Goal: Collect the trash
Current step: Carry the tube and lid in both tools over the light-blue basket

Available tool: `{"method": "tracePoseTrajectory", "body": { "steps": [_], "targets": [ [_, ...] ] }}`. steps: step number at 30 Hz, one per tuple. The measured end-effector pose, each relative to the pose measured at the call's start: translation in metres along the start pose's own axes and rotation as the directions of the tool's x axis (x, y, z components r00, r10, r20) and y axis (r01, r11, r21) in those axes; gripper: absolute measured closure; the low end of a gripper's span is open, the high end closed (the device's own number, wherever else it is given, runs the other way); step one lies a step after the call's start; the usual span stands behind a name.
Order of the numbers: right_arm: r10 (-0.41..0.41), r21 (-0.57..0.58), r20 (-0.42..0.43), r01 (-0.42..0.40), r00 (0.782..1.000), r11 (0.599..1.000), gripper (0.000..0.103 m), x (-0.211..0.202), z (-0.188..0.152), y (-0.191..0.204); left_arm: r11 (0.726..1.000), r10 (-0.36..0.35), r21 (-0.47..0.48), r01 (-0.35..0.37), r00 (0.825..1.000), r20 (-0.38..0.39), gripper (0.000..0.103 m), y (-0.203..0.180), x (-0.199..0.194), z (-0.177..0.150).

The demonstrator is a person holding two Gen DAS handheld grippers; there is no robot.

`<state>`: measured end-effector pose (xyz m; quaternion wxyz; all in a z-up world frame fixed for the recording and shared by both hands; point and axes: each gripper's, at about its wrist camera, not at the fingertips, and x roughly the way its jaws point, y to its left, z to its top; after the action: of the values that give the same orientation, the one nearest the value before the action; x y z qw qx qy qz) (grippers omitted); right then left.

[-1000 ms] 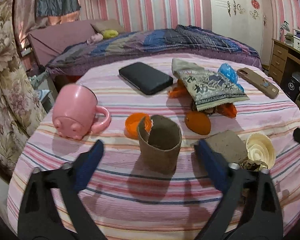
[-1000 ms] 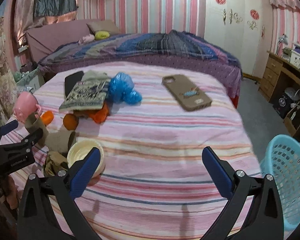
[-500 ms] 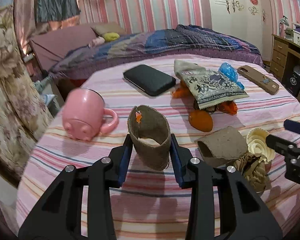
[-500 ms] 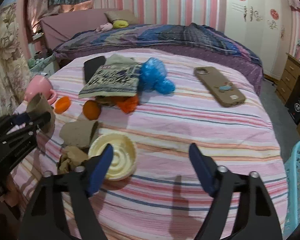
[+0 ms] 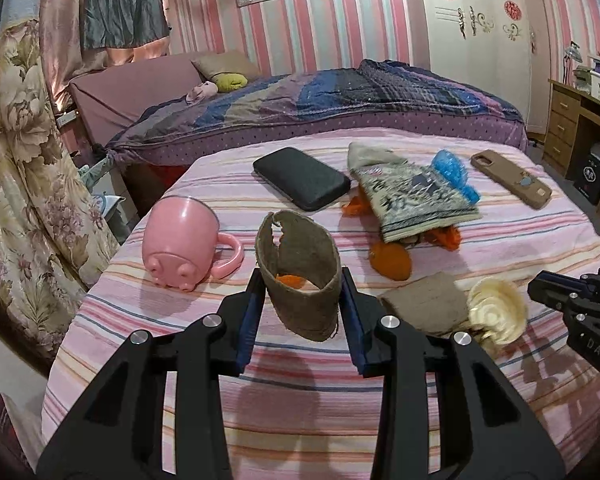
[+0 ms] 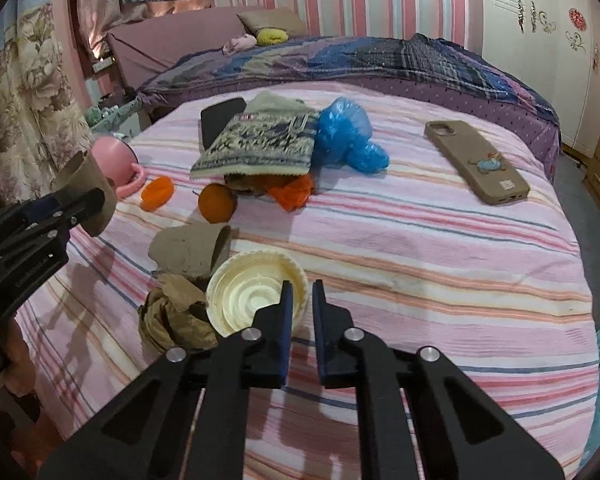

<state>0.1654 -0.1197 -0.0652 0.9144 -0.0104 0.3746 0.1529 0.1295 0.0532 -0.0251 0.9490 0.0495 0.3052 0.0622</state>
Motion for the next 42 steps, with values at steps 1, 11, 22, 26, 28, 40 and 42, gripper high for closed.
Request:
{"method": "tracePoseTrajectory", "body": {
  "steps": [1,11,22,26,28,40,42],
  "targets": [
    [-0.008,0.001,0.012,0.008,1.000,1.000,0.093,-0.006,0.000,-0.005,1.000,-0.002,-0.002,0.002,1.000,0.003,0.067,-0.002,-0.002,0.001],
    [0.023,0.086,0.030,-0.026,0.999,0.996,0.083,-0.022,0.003,-0.039,0.999,0.012,0.047,-0.013,0.999,0.039,0.067,-0.031,-0.012,0.001],
    [0.004,-0.012,-0.037,-0.004,0.999,1.000,0.049,0.017,0.006,0.004,0.998,0.056,0.015,-0.056,0.998,0.005,0.067,-0.007,-0.002,-0.001],
    [0.023,-0.017,-0.075,-0.024,0.997,1.000,0.077,0.030,0.003,0.011,0.997,0.073,0.020,-0.073,0.997,0.019,0.067,-0.005,-0.004,0.000],
    [0.013,-0.041,-0.062,-0.015,0.998,0.999,0.078,0.027,0.004,0.014,0.998,0.065,0.020,-0.066,0.998,0.018,0.067,-0.005,-0.004,0.000],
    [-0.009,-0.002,0.010,0.009,1.000,1.000,0.096,-0.009,0.005,-0.020,0.999,0.039,0.024,-0.040,0.999,0.038,0.067,-0.020,-0.018,0.002],
    [-0.020,0.010,0.024,0.020,1.000,1.000,0.096,-0.024,0.003,-0.033,0.999,0.022,0.033,-0.023,0.999,0.050,0.067,-0.028,-0.023,0.004]
  ]
}}
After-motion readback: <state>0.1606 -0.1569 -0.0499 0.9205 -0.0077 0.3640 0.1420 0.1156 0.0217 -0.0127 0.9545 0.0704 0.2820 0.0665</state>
